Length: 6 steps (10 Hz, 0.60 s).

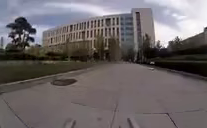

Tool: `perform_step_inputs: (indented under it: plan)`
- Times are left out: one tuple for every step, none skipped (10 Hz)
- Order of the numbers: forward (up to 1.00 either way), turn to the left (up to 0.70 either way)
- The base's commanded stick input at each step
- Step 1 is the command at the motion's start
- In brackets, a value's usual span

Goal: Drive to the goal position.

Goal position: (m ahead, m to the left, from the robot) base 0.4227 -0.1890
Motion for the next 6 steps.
perform_step_inputs:
  plan:
    - [1.00,0.00]
    - [1.00,0.00]
    - [1.00,0.00]
    - [1.00,0.00]
    - [1.00,0.00]
    - [1.00,0.00]
